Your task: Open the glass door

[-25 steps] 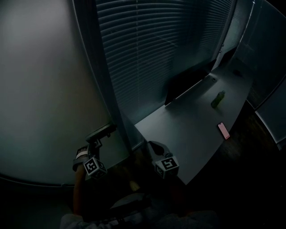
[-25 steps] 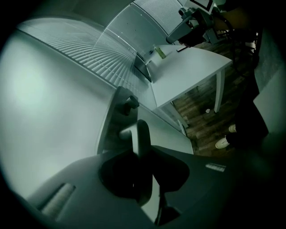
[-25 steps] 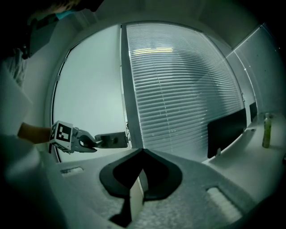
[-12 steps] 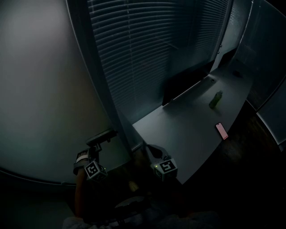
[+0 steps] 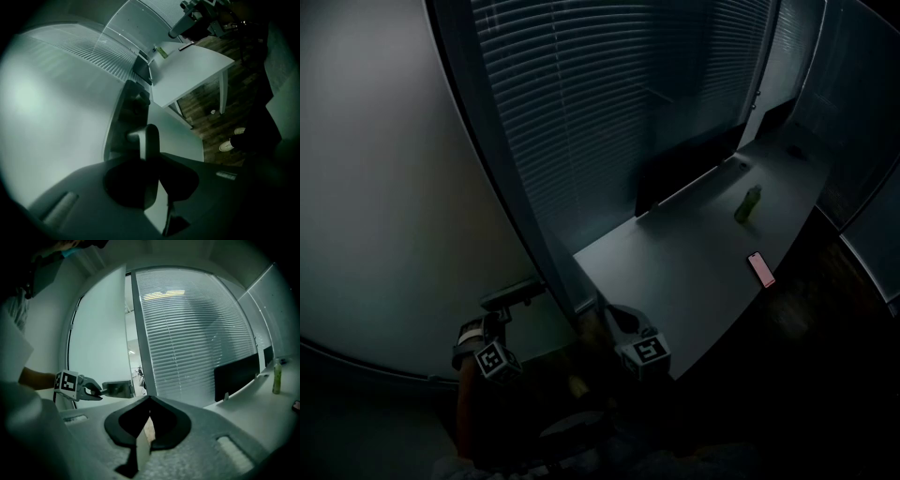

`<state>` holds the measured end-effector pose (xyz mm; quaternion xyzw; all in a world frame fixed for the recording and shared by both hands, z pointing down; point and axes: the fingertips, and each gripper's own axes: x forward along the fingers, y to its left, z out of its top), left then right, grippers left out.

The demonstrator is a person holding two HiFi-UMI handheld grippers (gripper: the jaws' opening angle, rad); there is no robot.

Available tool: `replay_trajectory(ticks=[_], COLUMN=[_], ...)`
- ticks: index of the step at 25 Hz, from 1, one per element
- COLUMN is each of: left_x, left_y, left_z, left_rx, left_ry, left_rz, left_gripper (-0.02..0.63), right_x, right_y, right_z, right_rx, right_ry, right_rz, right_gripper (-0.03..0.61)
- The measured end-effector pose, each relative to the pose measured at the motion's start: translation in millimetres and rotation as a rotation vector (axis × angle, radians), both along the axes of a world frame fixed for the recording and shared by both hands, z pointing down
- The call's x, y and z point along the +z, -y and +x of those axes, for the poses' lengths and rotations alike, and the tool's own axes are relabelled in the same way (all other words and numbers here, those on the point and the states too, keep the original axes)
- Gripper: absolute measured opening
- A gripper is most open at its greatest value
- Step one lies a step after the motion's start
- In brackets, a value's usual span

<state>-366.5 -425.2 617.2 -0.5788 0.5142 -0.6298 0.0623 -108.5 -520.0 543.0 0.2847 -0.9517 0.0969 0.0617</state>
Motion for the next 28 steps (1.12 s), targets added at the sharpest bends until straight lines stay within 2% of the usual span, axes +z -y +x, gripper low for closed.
replay_trajectory(ticks=[7, 13, 16, 19, 28], left_x=[1.7, 3.8, -5.2, -12.8, 2.6], left_y=[-27.1, -44.5, -57.2, -72.1, -100.2], left_z=[17.5, 25.1, 34.4, 42.9, 62.9], left_rx=[-0.014, -0.028, -0.036, -0.031, -0.014], left_ry=[-0.004, 0.039, 0.034, 0.042, 0.041], left_rz=[0.004, 0.04, 0.036, 0.043, 0.051], left_gripper=[0.078, 0.084, 0.089, 0.094, 0.097], right_x=[-1.7, 6.0, -1.3, -7.7, 7.2], right_y=[-19.5, -38.5, -48.7, -60.4, -84.9], right_z=[24.5, 41.8, 47.9, 54.6, 64.6], right_rx=[-0.017, -0.043, -0.053, -0.056, -0.061], right_ry=[0.002, -0.006, -0.008, -0.005, -0.016], right_rz=[0.001, -0.001, 0.006, 0.016, 0.016], right_gripper=[0.003, 0.003, 0.002, 0.002, 0.002])
